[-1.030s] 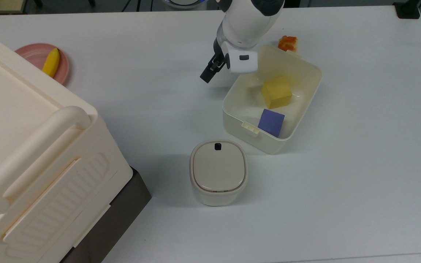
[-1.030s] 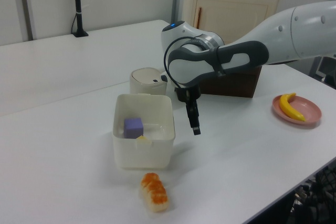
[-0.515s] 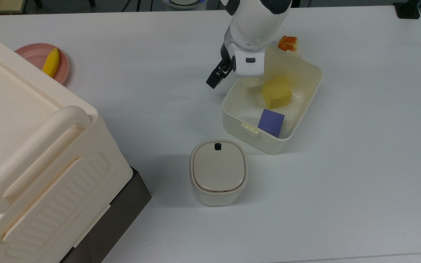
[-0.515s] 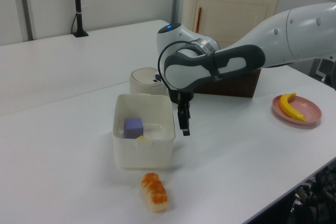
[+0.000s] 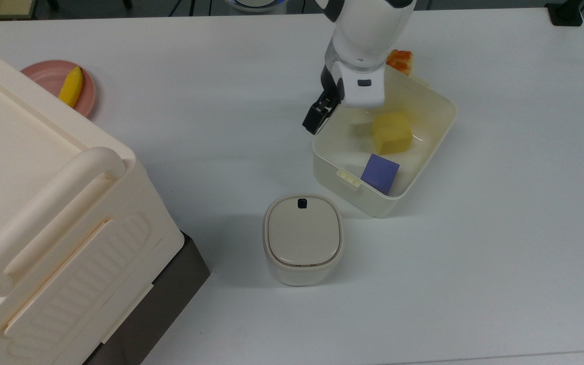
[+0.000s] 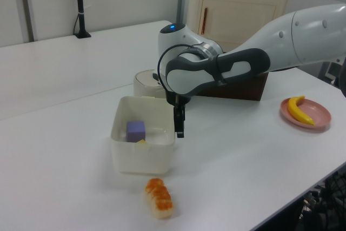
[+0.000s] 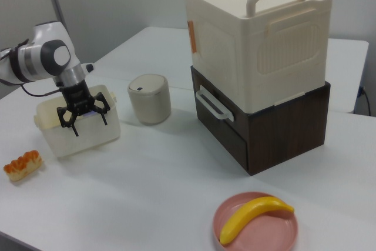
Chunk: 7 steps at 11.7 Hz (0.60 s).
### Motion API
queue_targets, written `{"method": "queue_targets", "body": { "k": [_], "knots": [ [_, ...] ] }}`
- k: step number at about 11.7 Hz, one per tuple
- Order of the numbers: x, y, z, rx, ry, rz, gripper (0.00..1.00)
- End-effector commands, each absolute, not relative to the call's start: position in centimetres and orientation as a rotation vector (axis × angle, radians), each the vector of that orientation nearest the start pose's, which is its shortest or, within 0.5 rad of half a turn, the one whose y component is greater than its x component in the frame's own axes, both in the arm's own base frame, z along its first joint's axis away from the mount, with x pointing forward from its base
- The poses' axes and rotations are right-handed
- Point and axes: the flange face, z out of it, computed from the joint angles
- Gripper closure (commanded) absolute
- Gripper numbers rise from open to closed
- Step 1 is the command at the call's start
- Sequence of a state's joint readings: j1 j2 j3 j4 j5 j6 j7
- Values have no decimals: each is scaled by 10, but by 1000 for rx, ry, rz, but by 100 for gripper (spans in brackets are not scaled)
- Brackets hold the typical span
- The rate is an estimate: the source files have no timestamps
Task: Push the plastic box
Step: 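Push the white plastic box along the table with the gripper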
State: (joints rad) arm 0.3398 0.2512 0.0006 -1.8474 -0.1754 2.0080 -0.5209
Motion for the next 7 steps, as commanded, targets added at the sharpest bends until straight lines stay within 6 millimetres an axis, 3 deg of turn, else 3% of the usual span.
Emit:
{"method": "queue_targets", "body": {
  "k": [1, 4, 7],
  "knots": [
    [576, 219, 389, -2935, -1484, 91, 0],
    [577, 242, 396, -2946, -1443, -66, 0],
    [583, 248, 411, -2952, -1419, -143, 0]
  ]
}}
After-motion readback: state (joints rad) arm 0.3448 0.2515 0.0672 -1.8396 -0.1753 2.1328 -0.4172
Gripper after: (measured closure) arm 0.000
